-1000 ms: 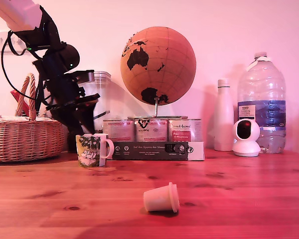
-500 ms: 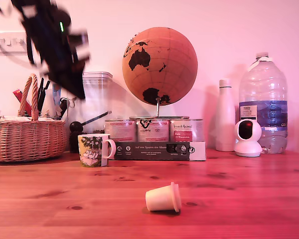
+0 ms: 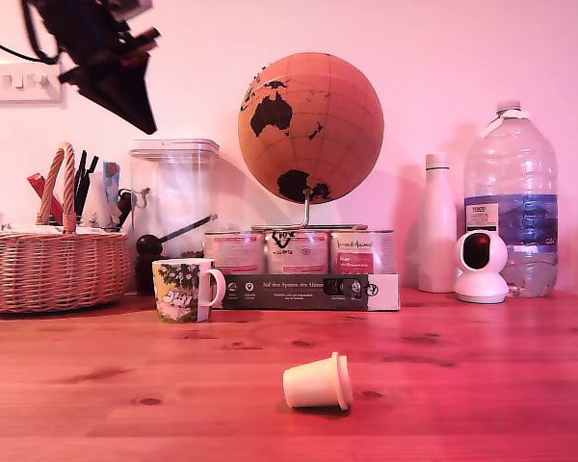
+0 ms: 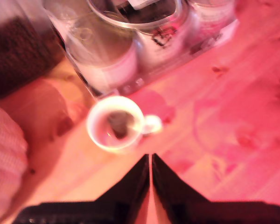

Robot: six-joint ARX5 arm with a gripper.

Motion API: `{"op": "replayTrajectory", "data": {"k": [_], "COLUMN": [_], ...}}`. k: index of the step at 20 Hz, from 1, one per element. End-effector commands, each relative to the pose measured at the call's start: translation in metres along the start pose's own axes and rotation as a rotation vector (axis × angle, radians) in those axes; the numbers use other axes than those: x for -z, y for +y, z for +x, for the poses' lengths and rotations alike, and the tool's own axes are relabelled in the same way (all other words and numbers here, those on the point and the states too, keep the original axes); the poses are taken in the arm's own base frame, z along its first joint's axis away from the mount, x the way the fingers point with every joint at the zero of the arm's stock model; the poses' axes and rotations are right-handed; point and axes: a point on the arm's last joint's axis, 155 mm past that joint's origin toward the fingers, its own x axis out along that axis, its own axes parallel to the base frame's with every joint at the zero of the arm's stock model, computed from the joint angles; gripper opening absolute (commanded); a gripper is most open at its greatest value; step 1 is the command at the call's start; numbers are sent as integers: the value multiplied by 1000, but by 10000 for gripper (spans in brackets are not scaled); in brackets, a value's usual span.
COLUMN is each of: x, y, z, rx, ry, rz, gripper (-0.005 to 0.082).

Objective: Pick up the coffee capsules on the table and drop them inside the coffee cup

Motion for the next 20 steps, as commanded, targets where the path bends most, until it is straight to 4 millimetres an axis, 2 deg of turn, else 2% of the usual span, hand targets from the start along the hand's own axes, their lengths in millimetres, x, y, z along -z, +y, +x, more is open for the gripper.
{"op": "replayTrajectory", "data": {"k": [1,6,12,15,20], "x": [13,36,65,70,67], "y": [-6,-31,-56,-72,-107], "z": [2,-3,1,1,-3], "rx": [13,100,150,171,269], "ry": [-3,-52,-94,-110,-126], "rz": [-9,-20,-49,-37,5], "gripper": [-24,-24,-24,-24,-24]}}
